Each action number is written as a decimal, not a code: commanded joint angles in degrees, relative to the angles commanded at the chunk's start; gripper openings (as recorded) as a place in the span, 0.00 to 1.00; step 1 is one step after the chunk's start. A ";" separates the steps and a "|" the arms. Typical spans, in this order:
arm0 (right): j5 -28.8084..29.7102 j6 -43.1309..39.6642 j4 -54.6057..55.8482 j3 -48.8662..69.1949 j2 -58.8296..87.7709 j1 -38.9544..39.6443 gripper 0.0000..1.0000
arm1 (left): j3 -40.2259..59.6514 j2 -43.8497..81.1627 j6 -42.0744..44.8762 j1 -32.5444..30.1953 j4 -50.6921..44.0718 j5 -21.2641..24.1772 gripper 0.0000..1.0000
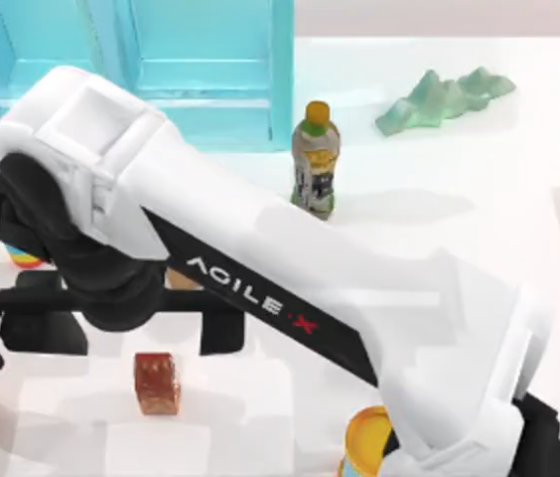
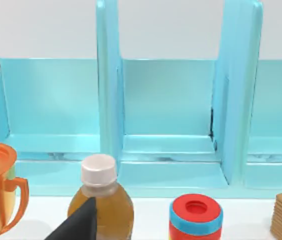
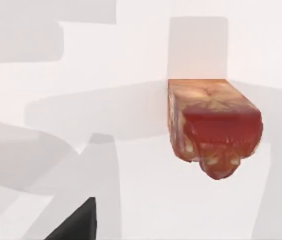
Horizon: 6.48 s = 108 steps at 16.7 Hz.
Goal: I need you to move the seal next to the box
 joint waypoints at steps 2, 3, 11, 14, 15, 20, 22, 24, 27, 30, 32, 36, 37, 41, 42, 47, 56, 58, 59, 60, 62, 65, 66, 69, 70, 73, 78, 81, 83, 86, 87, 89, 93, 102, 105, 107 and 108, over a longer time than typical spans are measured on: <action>-0.08 -0.08 0.07 0.04 0.08 -0.30 1.00 | 0.00 0.00 0.00 0.00 0.00 0.00 1.00; -0.04 -0.14 -0.08 0.78 0.77 -0.27 1.00 | 0.00 0.00 0.00 0.00 0.00 0.00 1.00; 0.28 -0.58 -4.00 24.20 19.60 -0.61 1.00 | 0.00 0.00 0.00 0.00 0.00 0.00 1.00; 0.35 -0.90 -4.95 30.42 25.25 -0.93 1.00 | 0.00 0.00 0.00 0.00 0.00 0.00 1.00; 0.37 -0.94 -5.10 31.30 26.08 -0.97 1.00 | 0.00 0.00 0.00 0.00 0.00 0.00 1.00; 0.37 -0.94 -5.15 31.57 26.34 -0.98 0.92 | 0.00 0.00 0.00 0.00 0.00 0.00 1.00; 0.37 -0.94 -5.15 31.57 26.34 -0.98 0.77 | 0.00 0.00 0.00 0.00 0.00 0.00 1.00; 0.37 -0.94 -5.15 31.57 26.34 -0.98 0.62 | 0.00 0.00 0.00 0.00 0.00 0.00 1.00; 0.37 -0.94 -5.15 31.57 26.34 -0.98 0.40 | 0.00 0.00 0.00 0.00 0.00 0.00 1.00; 0.37 -0.94 -5.15 31.57 26.34 -0.98 0.17 | 0.00 0.00 0.00 0.00 0.00 0.00 1.00; 0.37 -0.94 -5.15 31.57 26.34 -0.98 0.02 | 0.00 0.00 0.00 0.00 0.00 0.00 1.00; 0.37 -0.94 -5.15 31.57 26.34 -0.98 0.00 | 0.00 0.00 0.00 0.00 0.00 0.00 1.00; 0.37 -0.94 -5.15 31.57 26.34 -0.98 0.00 | 0.00 0.00 0.00 0.00 0.00 0.00 1.00; -0.31 -0.87 -0.59 29.60 24.28 -0.25 0.00 | 0.00 0.00 0.00 0.00 0.00 0.00 1.00; -0.32 -0.91 -0.58 29.40 24.09 -0.21 0.00 | 0.00 0.00 0.00 0.00 0.00 0.00 1.00; -0.46 -1.01 0.16 21.12 16.60 -0.26 0.00 | 0.00 0.00 0.00 0.00 0.00 0.00 1.00; -0.72 -1.35 0.63 16.68 12.07 -0.75 0.00 | 0.00 0.00 0.00 0.00 0.00 0.00 1.00; -1.58 -3.73 2.06 14.36 9.08 -3.10 0.00 | 0.00 0.00 0.00 0.00 0.00 0.00 1.00; -2.19 -5.52 3.11 12.34 6.72 -4.89 0.00 | 0.00 0.00 0.00 0.00 0.00 0.00 1.00; -2.87 -7.67 4.31 9.73 3.84 -7.03 0.00 | 0.00 0.00 0.00 0.00 0.00 0.00 1.00; -4.27 -12.83 7.00 2.76 -3.05 -12.15 0.00 | 0.00 0.00 0.00 0.00 0.00 0.00 1.00; -6.17 -22.19 11.73 -11.39 -14.76 -21.42 0.00 | 0.00 0.00 0.00 0.00 0.00 0.00 1.00; -6.68 -25.60 13.42 -16.68 -18.74 -24.79 0.00 | 0.00 0.00 0.00 0.00 0.00 0.00 1.00; -7.72 -35.93 18.22 -33.11 -30.22 -35.10 0.00 | 0.00 0.00 0.00 0.00 0.00 0.00 1.00; -7.88 -39.25 19.66 -38.43 -33.64 -38.43 0.00 | 0.00 0.00 0.00 0.00 0.00 0.00 1.00; -7.86 -48.44 23.58 -52.59 -41.56 -47.67 0.00 | 0.00 0.00 0.00 0.00 0.00 0.00 1.00; -6.79 -58.65 27.46 -67.35 -46.19 -57.92 0.00 | 0.00 0.00 0.00 0.00 0.00 0.00 1.00; -6.51 -60.04 27.92 -69.21 -46.13 -59.33 0.00 | 0.00 0.00 0.00 0.00 0.00 0.00 1.00; -6.51 -60.04 27.92 -69.21 -46.13 -59.33 0.00 | 0.00 0.00 0.00 0.00 0.00 0.00 1.00; -6.48 -59.96 28.76 -70.07 -46.02 -59.05 0.00 | 0.00 0.00 0.00 0.00 0.00 0.00 1.00; -6.48 -59.92 30.13 -71.40 -45.91 -59.05 0.00 | 0.00 0.00 0.00 0.00 0.00 0.00 1.00; -6.48 -59.85 34.60 -75.33 -45.66 -59.06 0.00 | 0.00 0.00 0.00 0.00 0.00 0.00 1.00; -6.46 -59.73 41.75 -81.69 -44.90 -59.02 0.00 | 0.00 0.00 0.00 0.00 0.00 0.00 1.00; -6.46 -59.72 42.06 -81.97 -44.76 -59.02 0.38 | 0.00 0.00 0.00 0.00 0.00 0.00 1.00; -6.46 -59.72 42.06 -81.97 -44.76 -59.02 0.60 | 0.00 0.00 0.00 0.00 0.00 0.00 1.00; -6.46 -59.72 42.06 -81.97 -44.76 -59.02 0.75 | 0.00 0.00 0.00 0.00 0.00 0.00 1.00; -6.46 -59.72 42.06 -81.97 -44.76 -59.02 0.83 | 0.00 0.00 0.00 0.00 0.00 0.00 1.00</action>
